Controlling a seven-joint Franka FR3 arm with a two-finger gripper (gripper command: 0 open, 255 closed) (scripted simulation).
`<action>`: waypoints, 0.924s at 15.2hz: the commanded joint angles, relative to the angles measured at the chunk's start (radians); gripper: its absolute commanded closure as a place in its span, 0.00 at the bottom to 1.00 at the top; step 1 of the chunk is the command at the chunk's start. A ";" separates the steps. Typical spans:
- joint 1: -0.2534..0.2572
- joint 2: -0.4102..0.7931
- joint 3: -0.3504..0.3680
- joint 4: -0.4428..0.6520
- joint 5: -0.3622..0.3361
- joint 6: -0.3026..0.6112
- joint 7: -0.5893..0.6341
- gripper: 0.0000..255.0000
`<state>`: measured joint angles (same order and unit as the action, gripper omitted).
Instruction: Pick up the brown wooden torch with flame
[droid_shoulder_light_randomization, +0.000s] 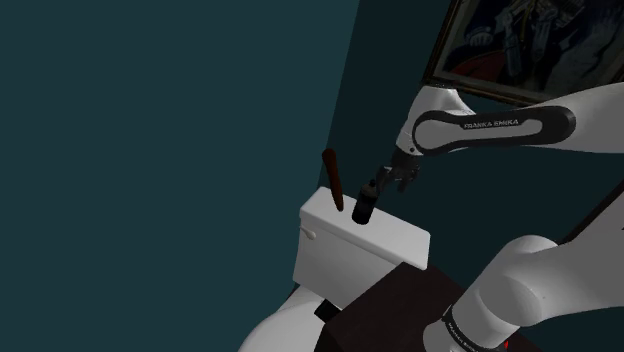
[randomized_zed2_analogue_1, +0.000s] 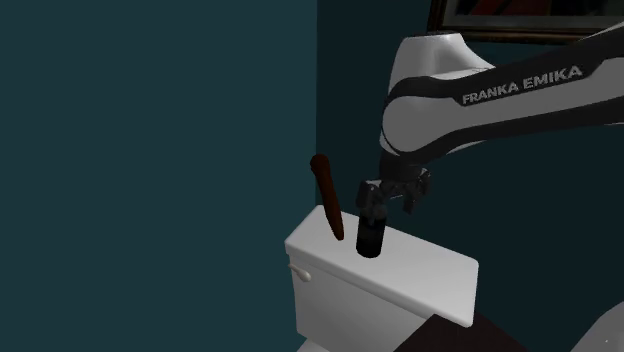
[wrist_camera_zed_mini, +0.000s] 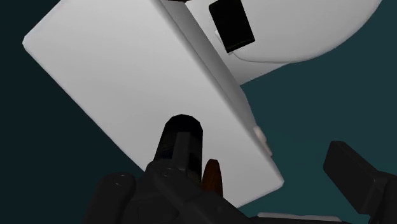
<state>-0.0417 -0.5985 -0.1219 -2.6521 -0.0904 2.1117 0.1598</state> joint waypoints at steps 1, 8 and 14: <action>0.002 0.077 -0.006 -0.008 0.004 0.139 0.012 0.00; 0.010 0.331 -0.047 0.012 0.038 0.534 0.008 0.00; 0.057 0.576 -0.091 0.108 0.198 0.818 -0.090 0.00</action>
<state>0.0047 -0.0785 -0.2083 -2.5556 0.0646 2.9114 0.0904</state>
